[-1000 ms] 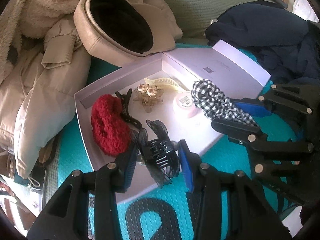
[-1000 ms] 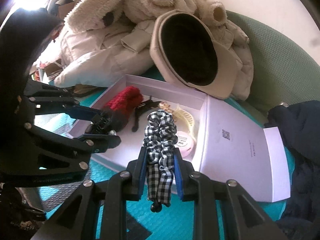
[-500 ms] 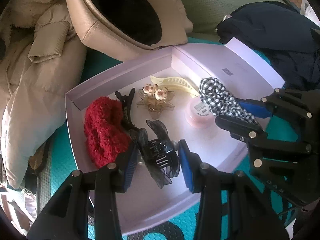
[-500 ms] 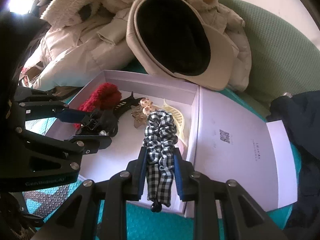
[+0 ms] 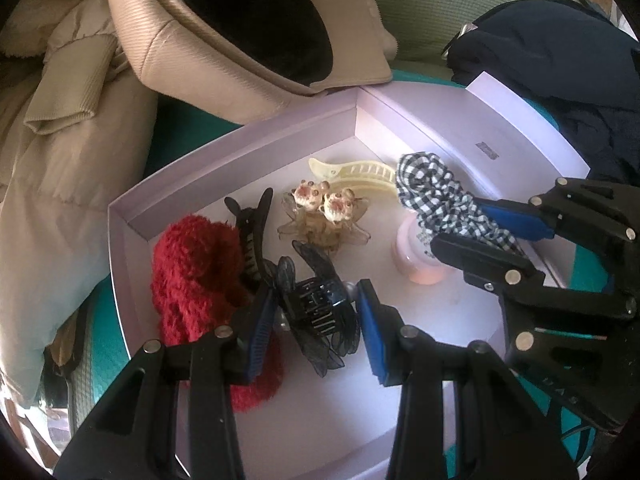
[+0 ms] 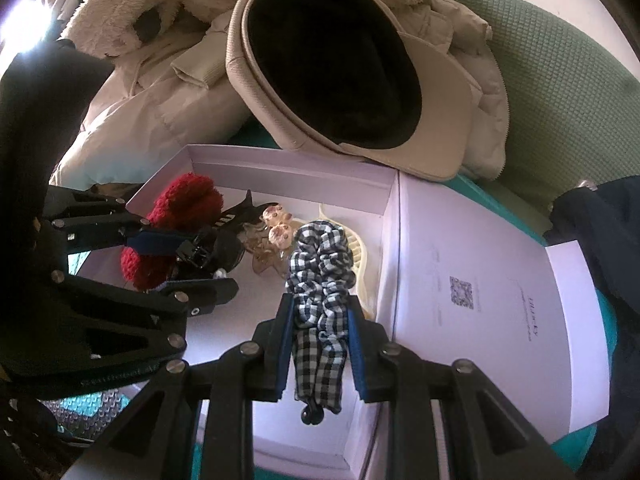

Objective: Organize objects
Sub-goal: 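Lower the gingham scrunchie and black bow clip into the box and open both tools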

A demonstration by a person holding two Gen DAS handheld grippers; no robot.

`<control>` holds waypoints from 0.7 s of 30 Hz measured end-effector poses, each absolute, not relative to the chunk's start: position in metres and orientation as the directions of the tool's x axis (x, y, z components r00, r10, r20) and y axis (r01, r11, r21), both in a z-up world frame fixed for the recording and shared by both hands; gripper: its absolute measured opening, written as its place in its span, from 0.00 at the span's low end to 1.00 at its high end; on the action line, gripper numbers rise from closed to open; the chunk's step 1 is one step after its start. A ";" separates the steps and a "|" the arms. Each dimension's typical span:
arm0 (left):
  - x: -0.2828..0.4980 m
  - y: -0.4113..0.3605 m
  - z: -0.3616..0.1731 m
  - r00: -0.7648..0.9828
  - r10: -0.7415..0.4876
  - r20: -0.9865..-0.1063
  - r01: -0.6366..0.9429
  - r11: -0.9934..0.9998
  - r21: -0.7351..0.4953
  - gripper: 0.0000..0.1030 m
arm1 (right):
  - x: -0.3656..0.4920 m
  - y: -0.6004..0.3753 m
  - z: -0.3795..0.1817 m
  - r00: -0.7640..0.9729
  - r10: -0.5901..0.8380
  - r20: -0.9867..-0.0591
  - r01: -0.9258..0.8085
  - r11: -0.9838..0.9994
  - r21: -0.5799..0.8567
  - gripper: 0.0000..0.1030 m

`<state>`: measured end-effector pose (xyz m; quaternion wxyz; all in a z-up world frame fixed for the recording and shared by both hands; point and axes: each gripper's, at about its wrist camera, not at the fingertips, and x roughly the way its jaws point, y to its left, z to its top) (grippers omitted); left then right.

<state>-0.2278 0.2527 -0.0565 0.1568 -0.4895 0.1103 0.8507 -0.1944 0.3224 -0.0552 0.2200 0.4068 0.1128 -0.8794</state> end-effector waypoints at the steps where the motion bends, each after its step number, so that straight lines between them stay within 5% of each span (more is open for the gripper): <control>1: -0.228 0.253 -0.057 -0.473 0.157 -0.867 -0.377 -0.925 0.037 0.38 | -0.197 0.322 -0.056 -0.569 -0.299 -0.766 0.478 -0.878 -0.012 0.23; 21: -0.250 0.244 -0.061 -0.476 0.140 -0.868 -0.369 -0.928 0.053 0.40 | -0.218 0.307 -0.068 -0.562 -0.244 -0.790 0.455 -0.889 -0.050 0.29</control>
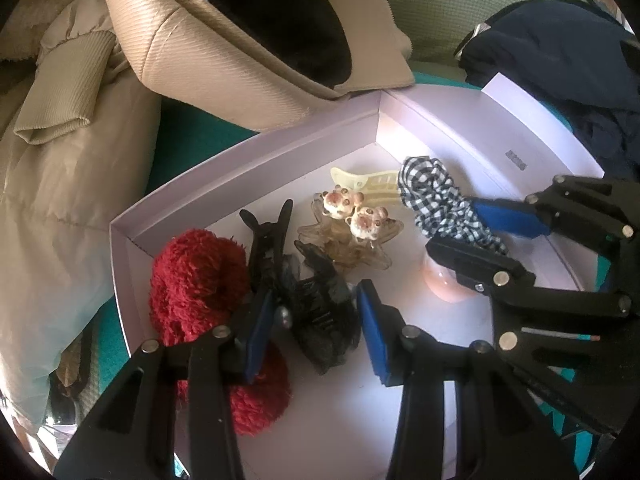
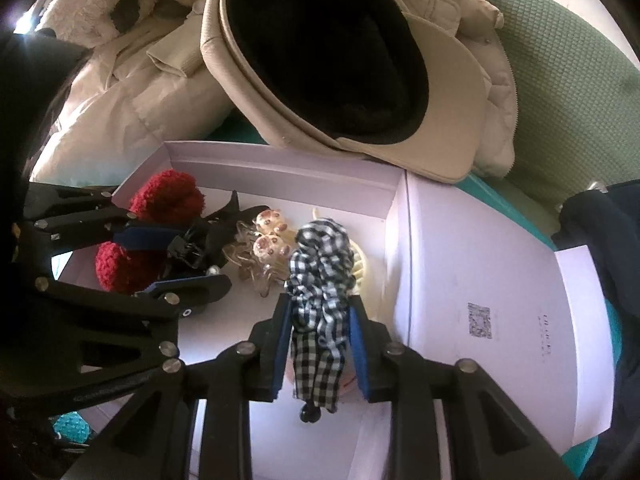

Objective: Organize objects
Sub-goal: 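Lower the gingham scrunchie and black bow clip into the box and open both tools, then withdraw both tools from the box toward the black rubber ring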

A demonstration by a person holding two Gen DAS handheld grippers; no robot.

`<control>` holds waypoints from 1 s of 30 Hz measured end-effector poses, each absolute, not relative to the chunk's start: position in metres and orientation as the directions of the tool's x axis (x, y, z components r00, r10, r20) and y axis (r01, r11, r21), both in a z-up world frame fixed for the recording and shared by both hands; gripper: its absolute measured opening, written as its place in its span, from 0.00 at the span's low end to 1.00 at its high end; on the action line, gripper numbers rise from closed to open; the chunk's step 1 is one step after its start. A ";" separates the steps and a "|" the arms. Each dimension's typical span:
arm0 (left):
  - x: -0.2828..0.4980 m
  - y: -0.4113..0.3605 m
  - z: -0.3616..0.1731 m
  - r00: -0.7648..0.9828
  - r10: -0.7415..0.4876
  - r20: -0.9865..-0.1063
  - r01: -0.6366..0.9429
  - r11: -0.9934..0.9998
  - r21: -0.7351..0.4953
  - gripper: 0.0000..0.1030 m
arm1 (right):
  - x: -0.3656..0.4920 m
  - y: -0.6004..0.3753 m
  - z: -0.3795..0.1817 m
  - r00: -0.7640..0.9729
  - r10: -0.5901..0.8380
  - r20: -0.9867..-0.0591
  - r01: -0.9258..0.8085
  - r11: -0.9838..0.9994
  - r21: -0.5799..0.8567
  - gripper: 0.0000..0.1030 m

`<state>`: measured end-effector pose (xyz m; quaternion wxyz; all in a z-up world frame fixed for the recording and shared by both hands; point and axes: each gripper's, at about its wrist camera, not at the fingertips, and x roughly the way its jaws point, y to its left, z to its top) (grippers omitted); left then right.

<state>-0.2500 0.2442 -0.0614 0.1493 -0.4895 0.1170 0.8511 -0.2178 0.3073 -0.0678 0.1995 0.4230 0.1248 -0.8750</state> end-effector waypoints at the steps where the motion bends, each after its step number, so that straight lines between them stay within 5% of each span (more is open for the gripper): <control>1: -0.249 0.244 -0.061 -0.475 0.140 -0.869 -0.367 -0.929 0.052 0.41 | -0.217 0.308 -0.067 -0.566 -0.240 -0.789 0.452 -0.890 -0.053 0.31; 10: -0.237 0.239 -0.047 -0.496 0.147 -0.856 -0.347 -0.937 0.041 0.54 | -0.204 0.314 -0.050 -0.590 -0.216 -0.778 0.432 -0.899 -0.078 0.41; 30: -0.168 0.203 0.023 -0.600 0.159 -0.784 -0.321 -0.946 0.054 0.58 | -0.145 0.314 0.007 -0.658 -0.242 -0.713 0.433 -0.896 -0.096 0.44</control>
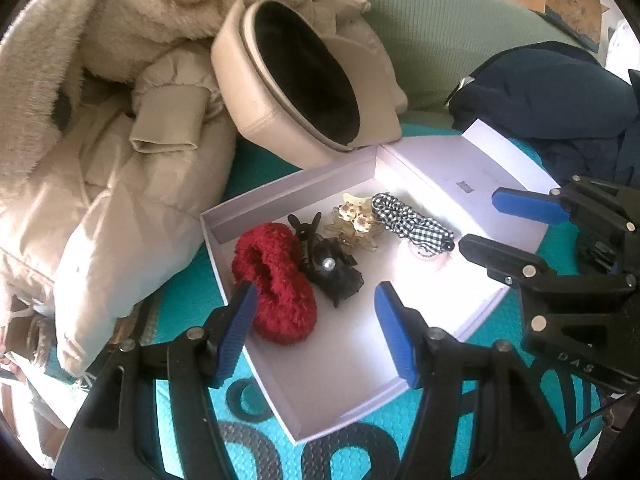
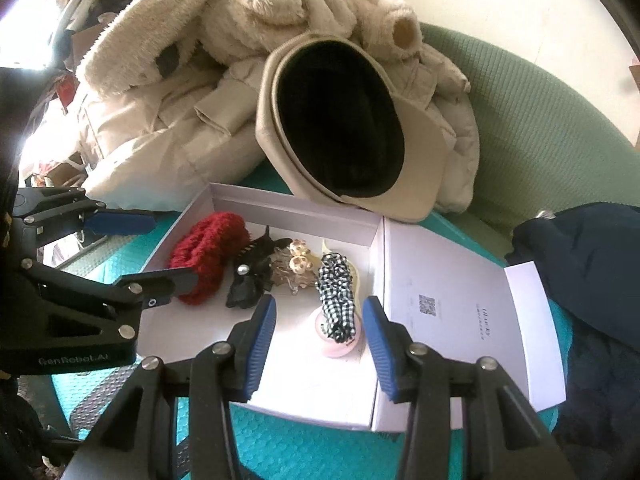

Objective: Organize objects
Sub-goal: 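Withdraw both tools from the box toward the black rubber ring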

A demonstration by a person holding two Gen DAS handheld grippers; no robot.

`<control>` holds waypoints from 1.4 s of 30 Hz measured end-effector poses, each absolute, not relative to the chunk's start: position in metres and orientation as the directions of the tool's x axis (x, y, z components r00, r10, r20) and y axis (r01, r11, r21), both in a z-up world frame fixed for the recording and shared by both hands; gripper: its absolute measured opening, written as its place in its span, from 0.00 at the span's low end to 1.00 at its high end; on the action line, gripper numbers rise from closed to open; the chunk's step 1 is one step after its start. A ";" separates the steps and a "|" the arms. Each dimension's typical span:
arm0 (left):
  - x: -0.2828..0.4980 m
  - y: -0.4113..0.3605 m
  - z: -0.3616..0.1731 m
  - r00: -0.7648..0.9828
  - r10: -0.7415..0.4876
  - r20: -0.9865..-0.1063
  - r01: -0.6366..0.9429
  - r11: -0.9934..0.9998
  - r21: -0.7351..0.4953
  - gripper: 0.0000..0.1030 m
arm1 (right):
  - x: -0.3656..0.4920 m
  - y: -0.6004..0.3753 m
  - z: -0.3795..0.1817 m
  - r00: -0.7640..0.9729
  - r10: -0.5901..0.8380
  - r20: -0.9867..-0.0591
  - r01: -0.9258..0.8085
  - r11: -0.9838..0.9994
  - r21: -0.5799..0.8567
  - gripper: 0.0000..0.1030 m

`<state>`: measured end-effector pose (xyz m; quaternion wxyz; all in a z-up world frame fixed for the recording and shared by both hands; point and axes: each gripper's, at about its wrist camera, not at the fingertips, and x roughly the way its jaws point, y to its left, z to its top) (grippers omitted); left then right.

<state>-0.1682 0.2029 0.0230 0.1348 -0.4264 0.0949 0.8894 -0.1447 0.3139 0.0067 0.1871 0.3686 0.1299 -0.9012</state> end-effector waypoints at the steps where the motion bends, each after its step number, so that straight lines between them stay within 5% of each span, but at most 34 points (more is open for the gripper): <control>1: -0.164 0.201 0.026 -0.606 0.156 -0.780 -0.319 -0.946 0.059 0.58 | -0.141 0.314 0.009 -0.662 -0.241 -0.710 0.431 -0.897 -0.098 0.44; 42: -0.038 0.110 0.011 -0.622 0.094 -0.777 -0.163 -0.987 0.011 0.58 | -0.031 0.255 -0.010 -0.575 -0.391 -0.719 0.588 -0.808 -0.031 0.44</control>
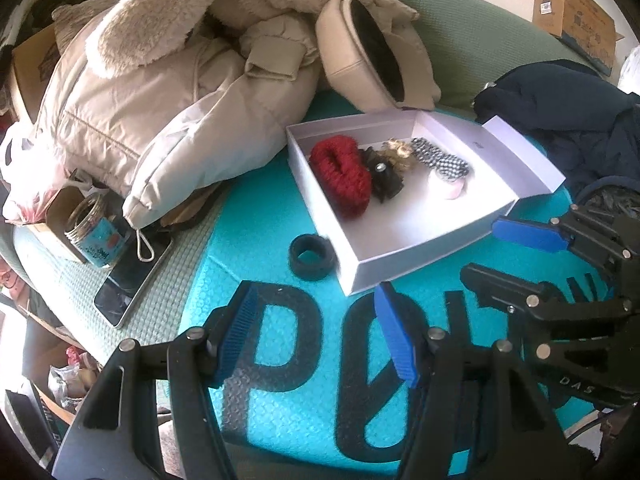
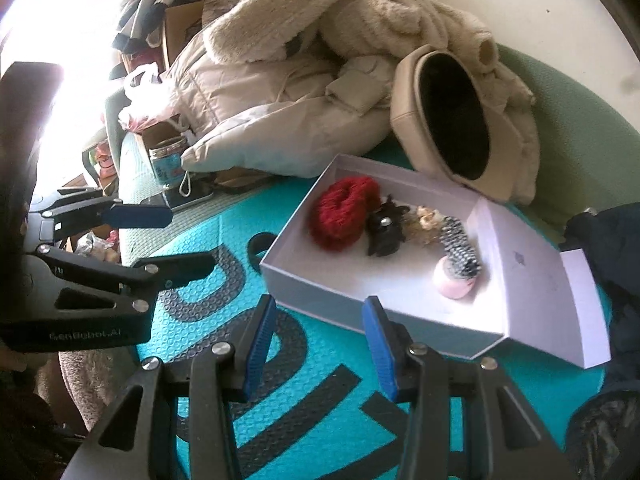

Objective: Organize objects
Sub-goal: 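Withdraw both tools from the box toward the black rubber ring, then move the left tool toward the black rubber ring on the mat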

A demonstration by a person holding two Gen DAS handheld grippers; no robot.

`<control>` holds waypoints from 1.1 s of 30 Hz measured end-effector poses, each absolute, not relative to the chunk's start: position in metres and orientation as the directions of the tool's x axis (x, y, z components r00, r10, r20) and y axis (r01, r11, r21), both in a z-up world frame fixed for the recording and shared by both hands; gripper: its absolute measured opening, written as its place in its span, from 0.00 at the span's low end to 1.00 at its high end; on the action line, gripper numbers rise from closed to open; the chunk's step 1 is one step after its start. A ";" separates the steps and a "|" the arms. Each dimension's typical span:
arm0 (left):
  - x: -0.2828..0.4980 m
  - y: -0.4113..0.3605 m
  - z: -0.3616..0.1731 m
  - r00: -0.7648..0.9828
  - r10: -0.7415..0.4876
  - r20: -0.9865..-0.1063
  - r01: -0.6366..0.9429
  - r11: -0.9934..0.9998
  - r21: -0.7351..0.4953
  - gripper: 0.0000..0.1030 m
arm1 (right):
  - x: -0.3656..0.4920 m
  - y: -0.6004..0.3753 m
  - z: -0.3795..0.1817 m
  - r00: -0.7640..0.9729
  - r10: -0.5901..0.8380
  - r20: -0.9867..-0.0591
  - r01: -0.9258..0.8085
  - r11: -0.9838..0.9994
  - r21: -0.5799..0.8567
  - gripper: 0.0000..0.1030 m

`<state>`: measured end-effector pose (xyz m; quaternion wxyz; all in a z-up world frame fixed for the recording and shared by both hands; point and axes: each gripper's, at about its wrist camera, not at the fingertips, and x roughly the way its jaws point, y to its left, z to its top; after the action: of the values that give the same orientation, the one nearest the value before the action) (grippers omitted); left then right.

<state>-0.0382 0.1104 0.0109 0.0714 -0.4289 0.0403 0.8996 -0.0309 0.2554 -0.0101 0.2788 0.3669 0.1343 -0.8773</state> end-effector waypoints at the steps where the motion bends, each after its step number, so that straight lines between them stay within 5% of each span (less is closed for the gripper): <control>1: -0.039 0.108 0.009 -0.619 0.094 -0.779 -0.161 -0.987 0.008 0.58 | -0.030 0.253 -0.013 -0.570 -0.391 -0.723 0.592 -0.805 -0.032 0.44; 33: -0.131 0.103 -0.073 -0.471 0.188 -0.862 -0.340 -0.940 -0.019 0.57 | -0.060 0.233 -0.061 -0.445 -0.421 -0.791 0.610 -0.789 0.078 0.44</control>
<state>-0.1315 0.1031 -0.0729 0.1546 -0.4906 0.0776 0.8540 -0.0596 0.2331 -0.0614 0.3058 0.4292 0.1096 -0.8428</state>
